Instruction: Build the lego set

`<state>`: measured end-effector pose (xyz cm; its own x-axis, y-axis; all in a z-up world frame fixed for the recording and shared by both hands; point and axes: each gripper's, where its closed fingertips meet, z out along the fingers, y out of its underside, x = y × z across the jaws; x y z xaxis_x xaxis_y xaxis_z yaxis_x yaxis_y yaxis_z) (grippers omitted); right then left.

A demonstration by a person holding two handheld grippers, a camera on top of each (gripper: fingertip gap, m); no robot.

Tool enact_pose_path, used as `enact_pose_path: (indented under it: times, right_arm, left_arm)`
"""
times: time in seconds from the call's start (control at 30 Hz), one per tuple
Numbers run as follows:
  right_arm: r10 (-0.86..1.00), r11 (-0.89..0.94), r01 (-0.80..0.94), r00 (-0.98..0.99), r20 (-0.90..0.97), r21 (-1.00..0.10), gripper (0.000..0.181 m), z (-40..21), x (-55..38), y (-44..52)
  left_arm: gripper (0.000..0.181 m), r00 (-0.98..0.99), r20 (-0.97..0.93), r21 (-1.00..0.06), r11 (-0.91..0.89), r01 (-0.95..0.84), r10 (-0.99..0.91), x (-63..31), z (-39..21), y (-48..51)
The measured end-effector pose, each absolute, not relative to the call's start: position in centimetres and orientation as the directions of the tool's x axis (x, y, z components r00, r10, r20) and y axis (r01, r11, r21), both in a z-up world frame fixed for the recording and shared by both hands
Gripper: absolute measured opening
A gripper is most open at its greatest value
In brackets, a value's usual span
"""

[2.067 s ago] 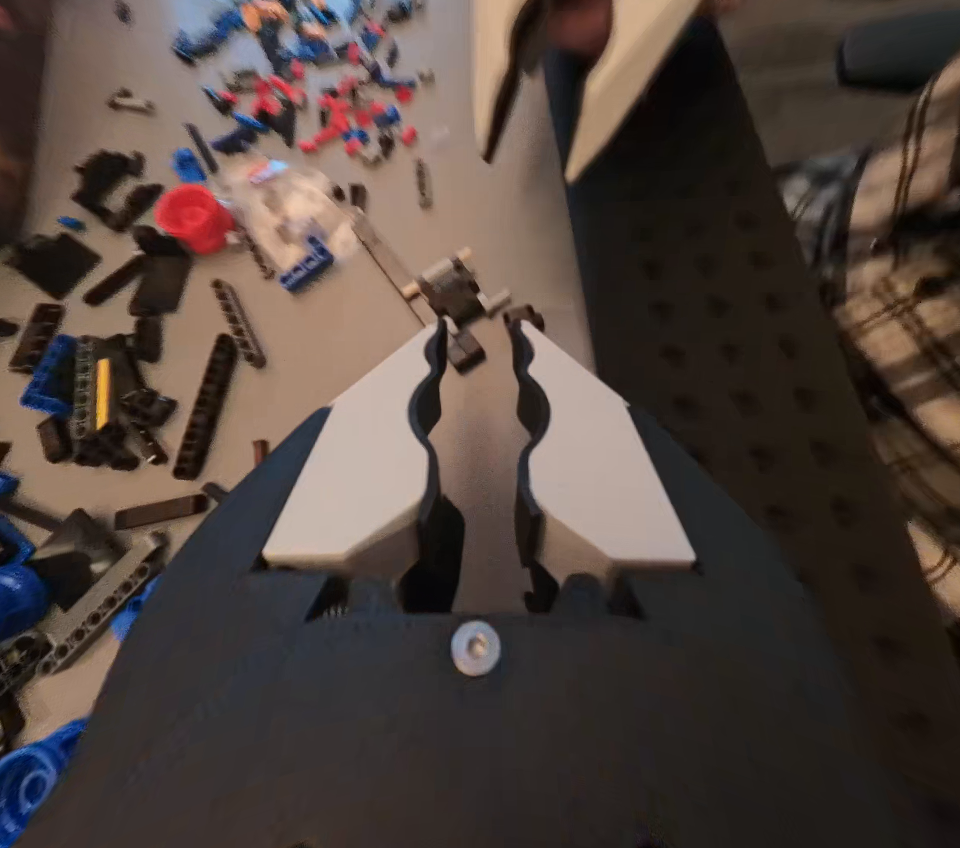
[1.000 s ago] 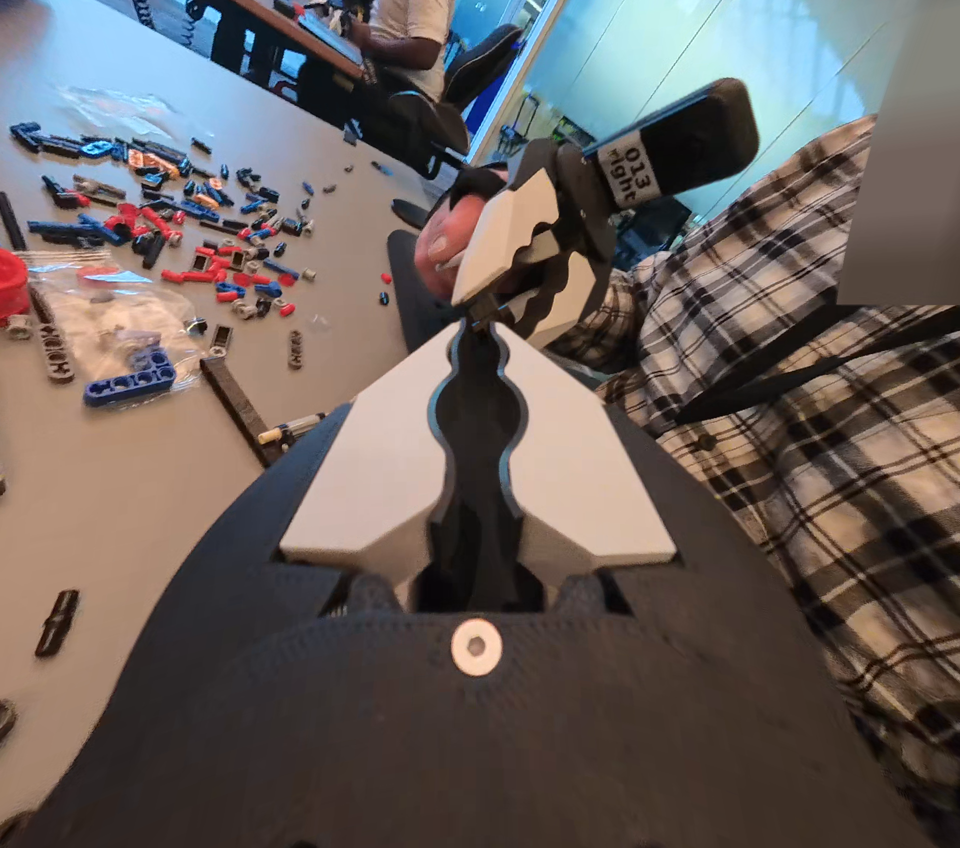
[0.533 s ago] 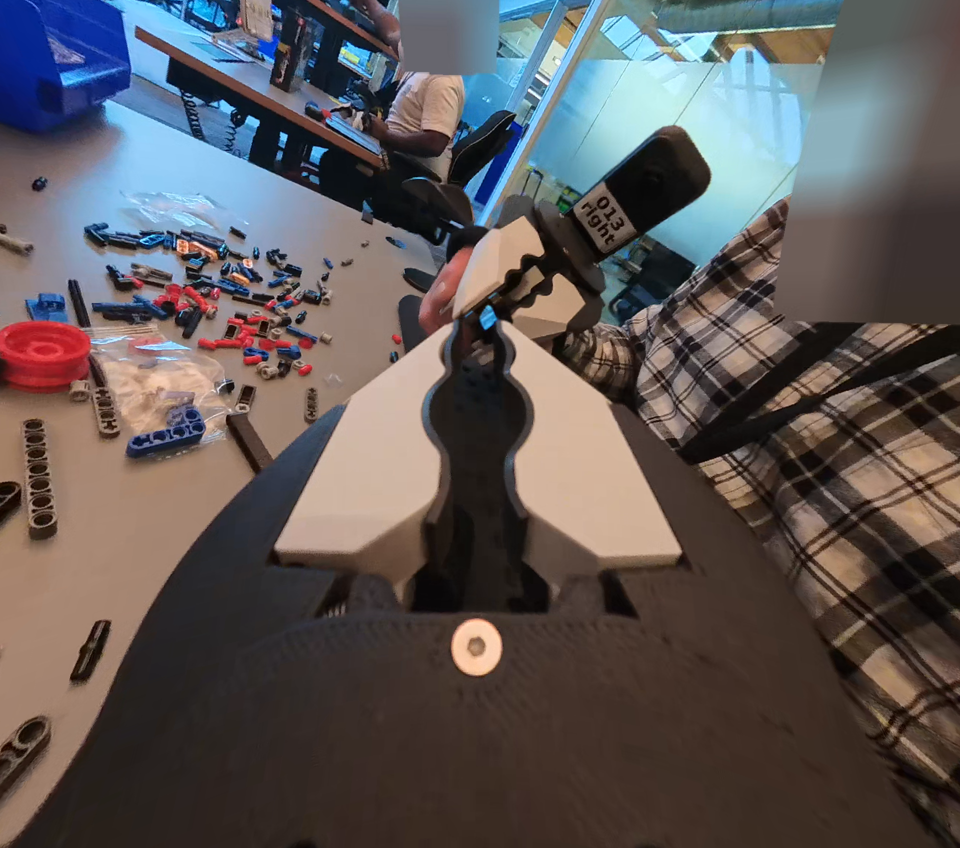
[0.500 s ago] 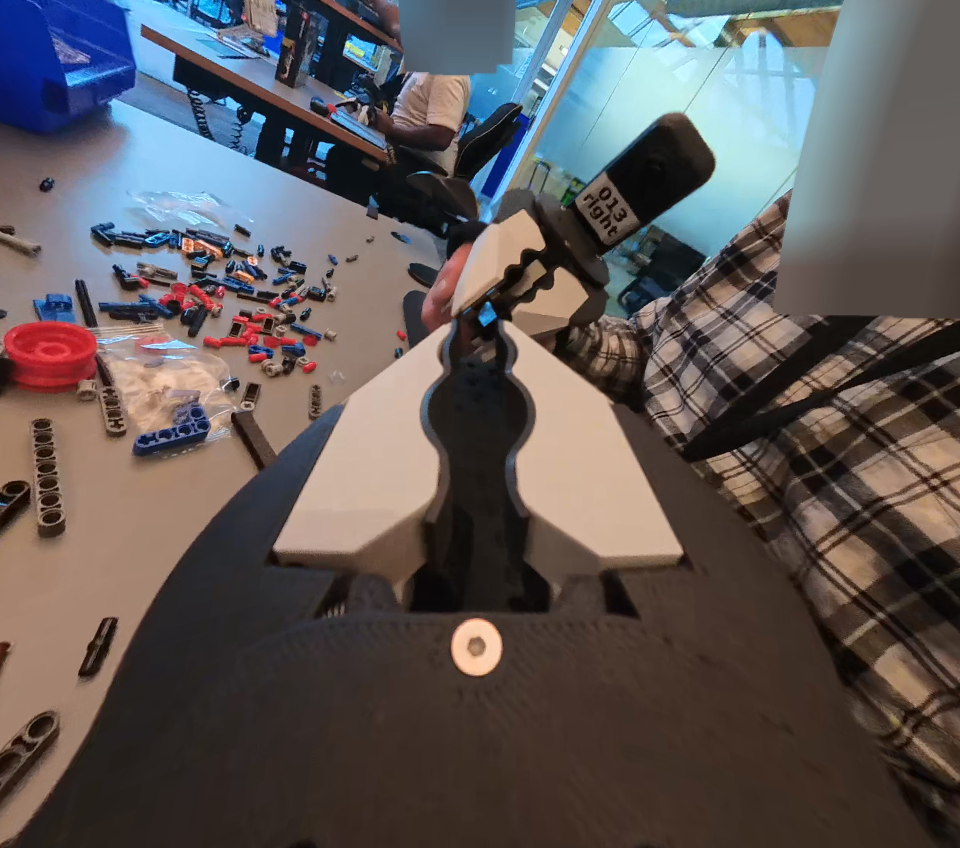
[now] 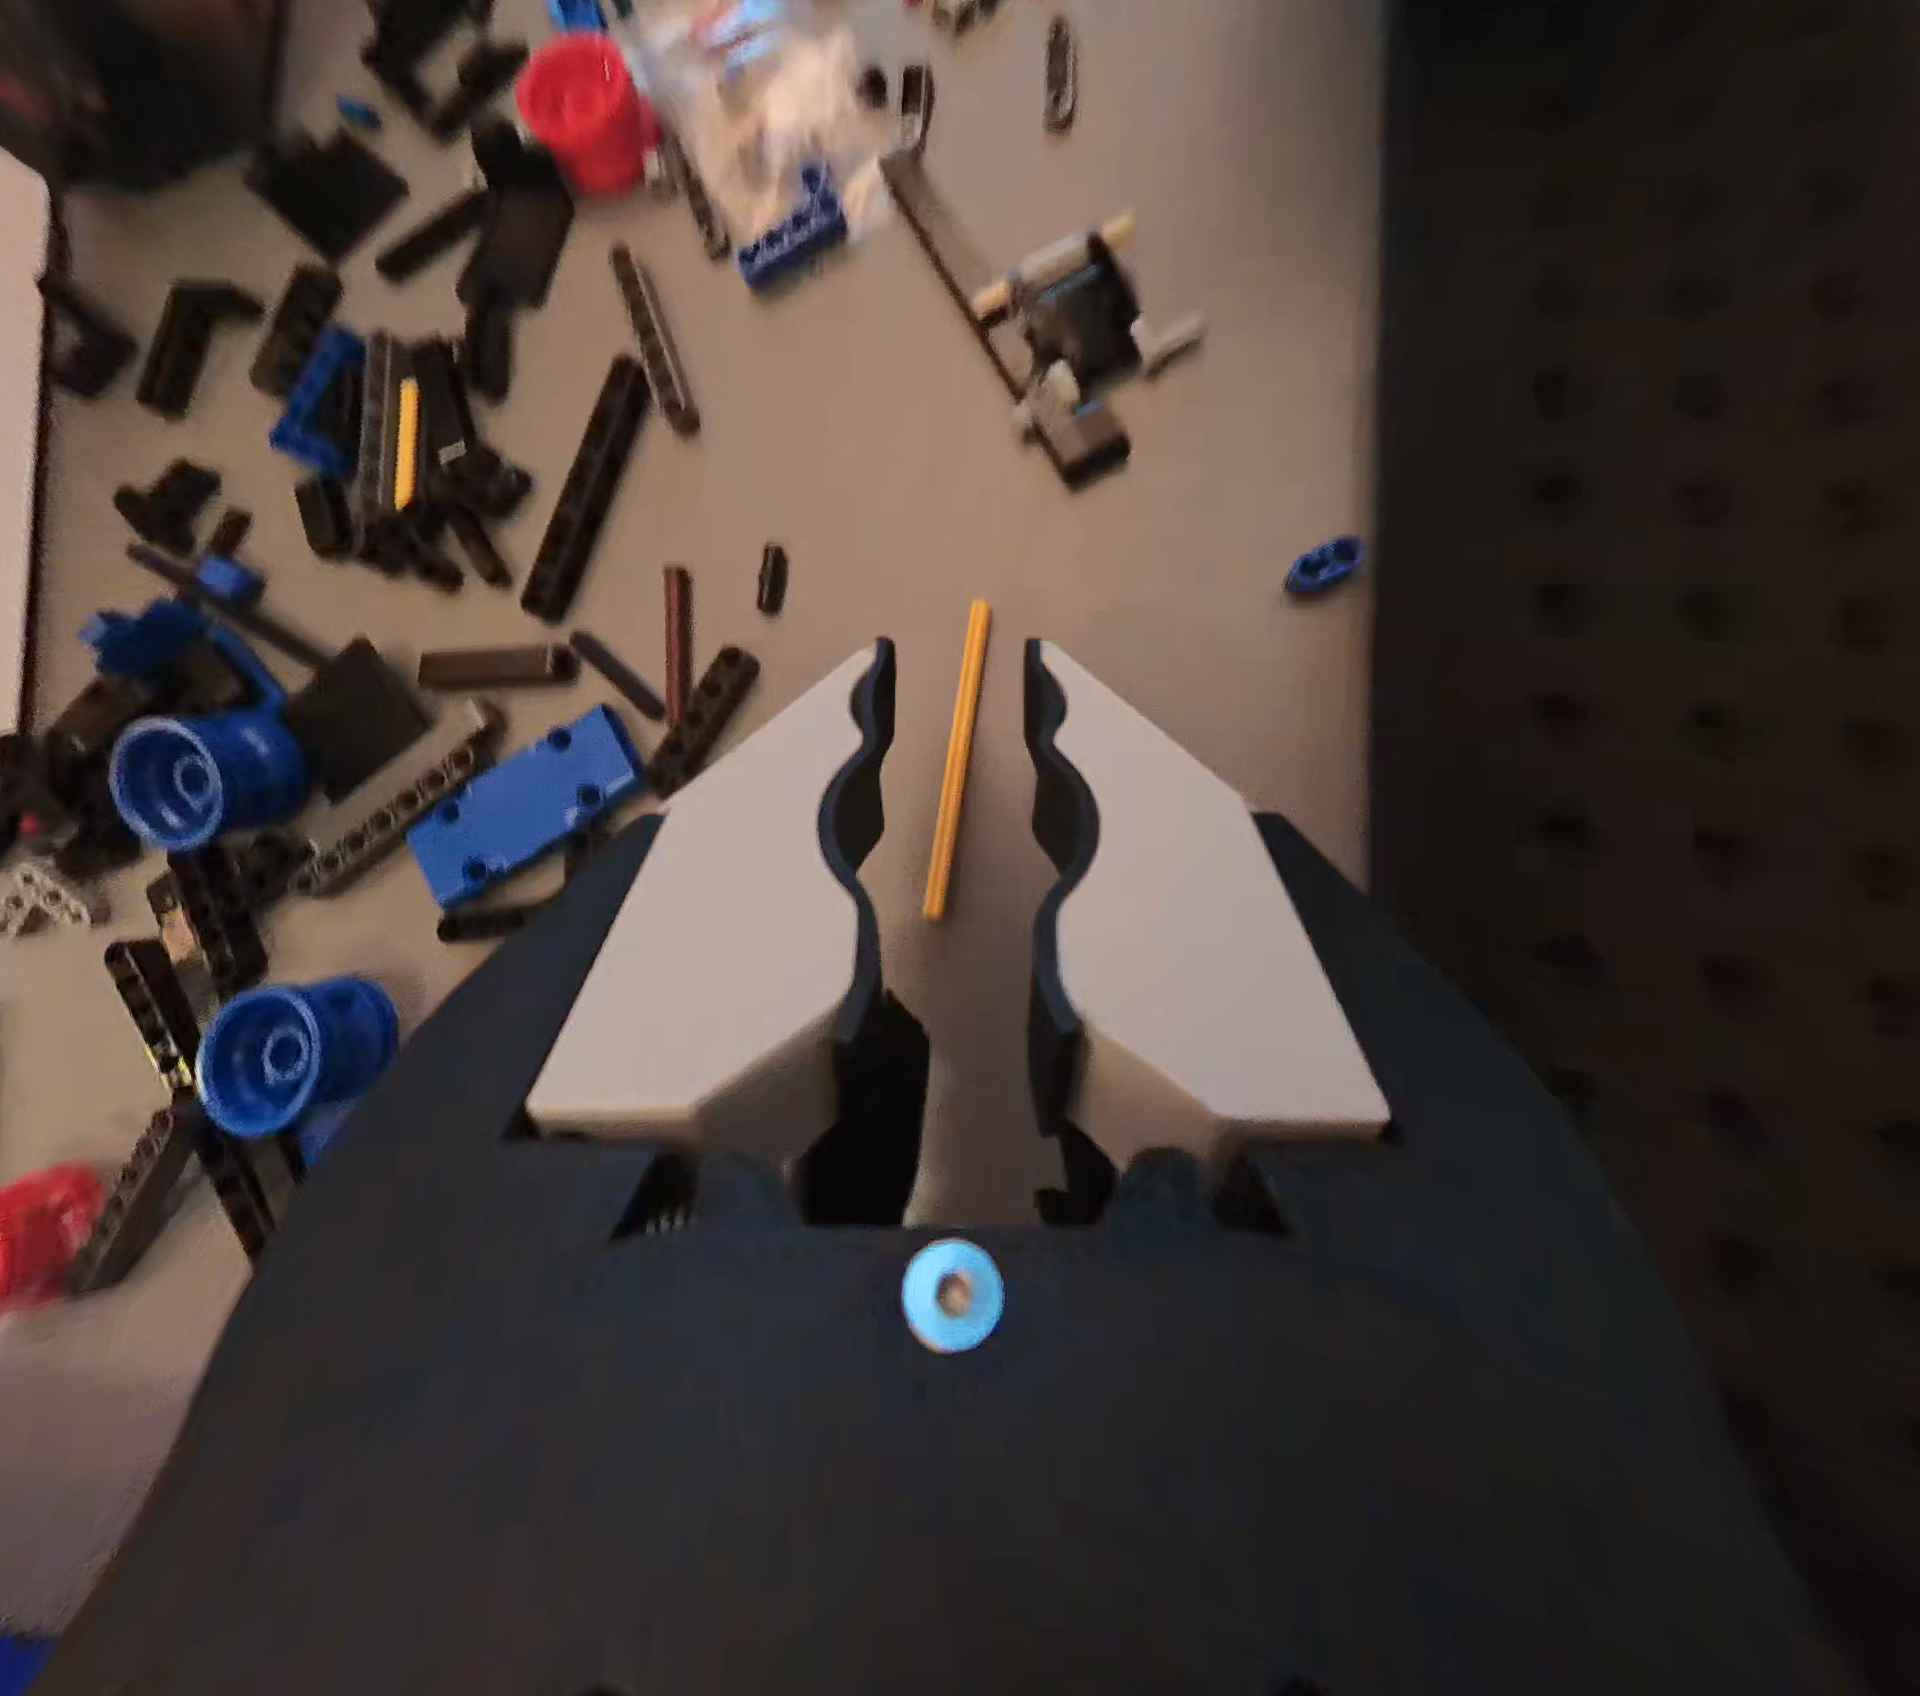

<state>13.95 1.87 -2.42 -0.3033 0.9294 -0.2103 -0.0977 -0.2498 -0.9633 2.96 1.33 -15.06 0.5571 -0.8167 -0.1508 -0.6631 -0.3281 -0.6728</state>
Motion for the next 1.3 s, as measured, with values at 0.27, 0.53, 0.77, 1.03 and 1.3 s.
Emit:
enact_pose_path:
  times: [0.27, 0.53, 0.77, 1.03, 1.3]
  right_arm:
    - [0.91, -0.295, -0.105, -0.333, -0.245, -0.95, 0.006, -2.3, 14.0, 2.1]
    - [0.98, 0.17, 0.069, -0.115, 0.162, -0.983, 0.007, -4.5, 11.6, 1.7]
    - [0.983, 0.087, 0.108, -0.169, 0.068, -0.99, 0.007, -4.5, 9.9, 1.5]
    - [0.901, -0.283, 0.093, -0.315, -0.298, -0.954, 0.007, -3.6, 9.3, 1.5]
    - [0.97, -0.085, 0.015, -0.229, -0.086, -0.996, 0.007, -3.0, 8.1, 1.6]
  left_arm:
    - [0.019, 0.586, -0.168, -0.584, -0.399, -0.707, -0.793, 0.9, -17.7, 1.6]
    - [0.032, 0.587, 0.085, -0.881, -0.336, -0.333, -0.805, 7.1, -10.0, 1.5]
    - [0.034, 0.605, -0.195, -0.909, -0.089, -0.406, -0.772, 8.5, -7.5, 1.6]
    - [0.029, 0.569, -0.54, -0.8, 0.168, -0.575, -0.62, 8.1, -4.8, 1.9]
    - [0.031, 0.663, -0.231, -0.948, 0.012, -0.318, -0.712, 8.5, -4.1, 2.1]
